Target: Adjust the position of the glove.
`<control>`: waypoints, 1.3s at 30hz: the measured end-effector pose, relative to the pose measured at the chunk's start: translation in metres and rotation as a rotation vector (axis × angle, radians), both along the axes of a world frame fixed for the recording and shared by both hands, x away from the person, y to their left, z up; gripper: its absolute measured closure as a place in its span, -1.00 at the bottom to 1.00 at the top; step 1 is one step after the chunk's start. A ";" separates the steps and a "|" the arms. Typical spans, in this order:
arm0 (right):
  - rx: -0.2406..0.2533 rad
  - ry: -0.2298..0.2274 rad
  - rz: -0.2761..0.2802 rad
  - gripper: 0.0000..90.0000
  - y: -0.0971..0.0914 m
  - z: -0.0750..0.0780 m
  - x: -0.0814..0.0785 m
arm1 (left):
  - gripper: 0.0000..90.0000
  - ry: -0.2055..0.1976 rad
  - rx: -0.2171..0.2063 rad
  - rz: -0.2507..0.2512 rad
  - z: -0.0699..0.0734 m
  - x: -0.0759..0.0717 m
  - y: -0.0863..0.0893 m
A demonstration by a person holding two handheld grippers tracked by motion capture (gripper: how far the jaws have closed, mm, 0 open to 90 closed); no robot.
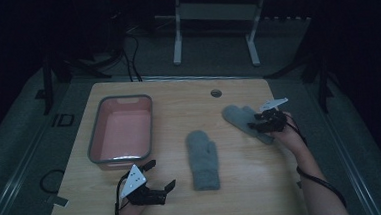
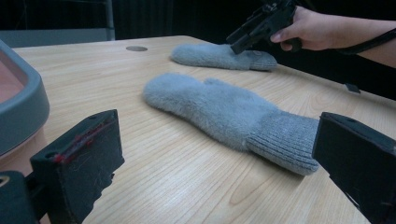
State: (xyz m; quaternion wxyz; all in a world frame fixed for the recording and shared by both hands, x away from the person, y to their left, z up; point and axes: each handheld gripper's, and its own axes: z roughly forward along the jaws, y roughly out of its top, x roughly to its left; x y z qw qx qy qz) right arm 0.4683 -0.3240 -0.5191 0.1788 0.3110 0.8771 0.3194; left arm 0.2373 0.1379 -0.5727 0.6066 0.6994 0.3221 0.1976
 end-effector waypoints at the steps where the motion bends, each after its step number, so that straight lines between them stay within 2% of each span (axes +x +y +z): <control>1: 0.002 0.008 -0.002 0.00 -0.001 -0.003 0.002 | -0.95 0.000 -0.001 0.000 0.000 0.000 0.000; 5: -0.032 0.031 -0.019 0.01 -0.003 -0.014 0.006 | -0.95 0.001 -0.003 0.002 0.000 0.000 0.000; 7: -0.040 0.032 -0.013 0.10 -0.002 -0.019 0.005 | -0.95 0.002 -0.005 0.000 0.000 0.000 0.000; 11: -0.014 0.025 -0.028 0.33 -0.003 -0.022 0.002 | -0.95 0.002 -0.004 0.001 0.000 0.000 0.000; 19: 0.005 0.030 -0.082 0.62 0.001 -0.023 -0.005 | -0.95 0.003 -0.005 0.005 0.000 0.000 0.000; 23: 0.013 0.058 -0.116 0.71 0.004 -0.020 -0.006 | -0.95 0.006 -0.007 0.006 0.000 0.000 0.001; 28: 0.028 0.055 -0.166 0.76 0.008 -0.013 -0.011 | -0.95 0.006 -0.011 0.006 0.000 0.001 0.001; 29: 0.034 0.047 -0.183 0.77 0.009 -0.011 -0.014 | -0.95 0.008 -0.011 0.005 0.000 0.001 0.001; 32: 0.065 0.069 -0.230 0.76 0.011 -0.004 -0.019 | -0.95 0.008 -0.011 0.005 0.000 0.001 0.001; 35: 0.082 0.063 -0.266 0.76 0.013 0.001 -0.025 | -0.95 0.006 -0.011 0.004 0.000 0.001 0.001; 39: 0.106 0.028 -0.311 0.77 0.012 0.010 -0.035 | -0.95 0.005 -0.008 0.003 0.000 0.000 0.001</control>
